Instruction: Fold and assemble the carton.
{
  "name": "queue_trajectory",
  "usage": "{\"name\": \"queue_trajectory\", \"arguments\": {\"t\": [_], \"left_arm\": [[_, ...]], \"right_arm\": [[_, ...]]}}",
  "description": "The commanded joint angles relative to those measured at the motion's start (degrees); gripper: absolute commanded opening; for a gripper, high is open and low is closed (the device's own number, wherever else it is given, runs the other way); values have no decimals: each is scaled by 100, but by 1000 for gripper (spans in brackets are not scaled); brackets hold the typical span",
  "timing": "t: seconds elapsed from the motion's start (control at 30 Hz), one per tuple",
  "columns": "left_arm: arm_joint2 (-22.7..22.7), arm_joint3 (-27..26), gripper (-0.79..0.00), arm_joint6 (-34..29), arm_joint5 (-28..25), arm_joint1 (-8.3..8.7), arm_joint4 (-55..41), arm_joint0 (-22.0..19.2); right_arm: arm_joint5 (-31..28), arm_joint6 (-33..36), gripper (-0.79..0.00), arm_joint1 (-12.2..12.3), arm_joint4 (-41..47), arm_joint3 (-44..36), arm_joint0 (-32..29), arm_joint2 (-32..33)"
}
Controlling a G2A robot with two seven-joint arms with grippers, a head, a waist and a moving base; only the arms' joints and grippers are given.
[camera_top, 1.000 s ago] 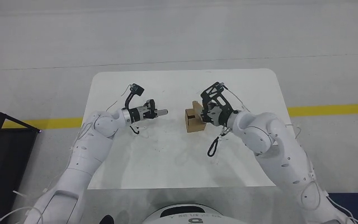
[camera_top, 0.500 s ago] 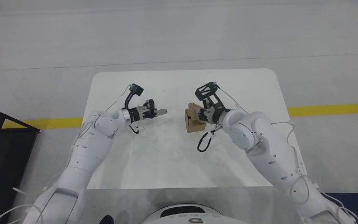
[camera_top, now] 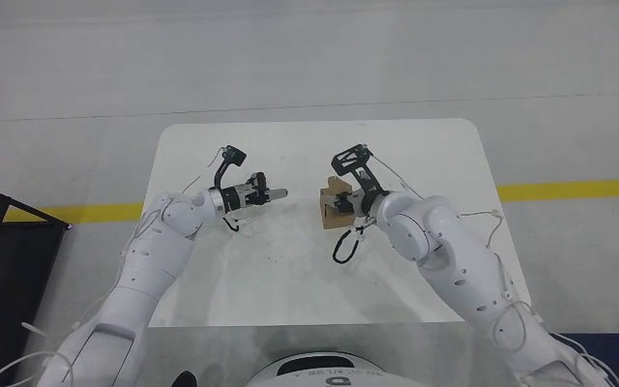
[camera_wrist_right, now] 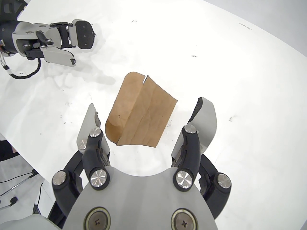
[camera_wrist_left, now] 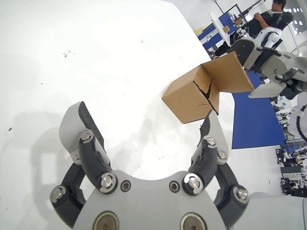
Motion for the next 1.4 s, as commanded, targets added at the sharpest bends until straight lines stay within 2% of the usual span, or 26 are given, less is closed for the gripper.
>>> {"name": "queue_trajectory", "arguments": {"t": [0.0, 0.03, 0.13, 0.17, 0.2, 0.23, 0.47, 0.5, 0.57, 0.6, 0.63, 0.67, 0.7, 0.83, 1.0, 1.07, 1.13, 1.23, 1.37], "left_arm": [[5, 22, 0, 15, -12, 4, -12, -8], [11, 27, 0, 18, -24, 5, -21, -11], [26, 46, 0, 16, -45, 10, -66, -16], [29, 53, 0, 13, -42, 11, -88, -20], [35, 57, 0, 6, -39, 12, -99, -23], [41, 59, 0, -2, -36, 14, -111, -27], [78, 58, 0, -8, -5, 25, -143, -40], [78, 55, 0, 7, 3, 28, -141, -39], [81, 45, 0, 23, 8, 34, -133, -29], [80, 42, 0, 30, 8, 37, -135, -24], [78, 40, 0, 37, 8, 41, -138, -18], [77, 38, 0, 39, 5, 45, -137, -12], [73, 40, 0, 48, 10, 49, -137, -7], [64, 42, 0, 58, 2, 65, -149, 18], [58, -2, 0, 62, -53, 92, -97, 60], [55, -59, 0, 63, -86, 107, -34, 87], [56, -146, 0, 59, -123, 123, 30, 125], [27, -304, 0, 71, -119, 150, 87, 200], [-46, -571, 0, 71, -81, 197, 144, 323]], "right_arm": [[76, 9, -299, -15, -40, 8, 13, -27], [111, 10, -379, -23, -50, 12, 16, -36], [180, 27, -493, -43, -87, 26, 24, -59], [198, 40, -566, -48, -100, 32, 27, -63], [215, 56, -702, -54, -117, 37, 30, -71], [227, 71, -785, -60, -132, 39, 31, -81], [420, 196, -785, -111, -366, 59, 63, -203], [449, 212, -727, -119, -431, 51, 62, -241], [478, 244, -526, -137, -508, 36, 68, -298], [478, 252, -366, -145, -527, 26, 67, -320], [454, 247, -129, -152, -521, 9, 63, -335], [426, 239, -25, -157, -496, -2, 53, -336], [352, 220, 0, -161, -433, -26, 39, -333], [-482, -110, 0, -131, 379, -99, -97, -34], [-1341, -911, 0, -3, 1219, -126, -651, 869], [-1658, -1209, -68, 47, 1555, -37, -906, 1256], [-1922, -1356, -95, 87, 1886, 159, -1075, 1586], [-2286, -1406, -123, 123, 2335, 544, -1156, 1875], [-2299, -1042, -129, 131, 2555, 1047, -919, 1852]]}}
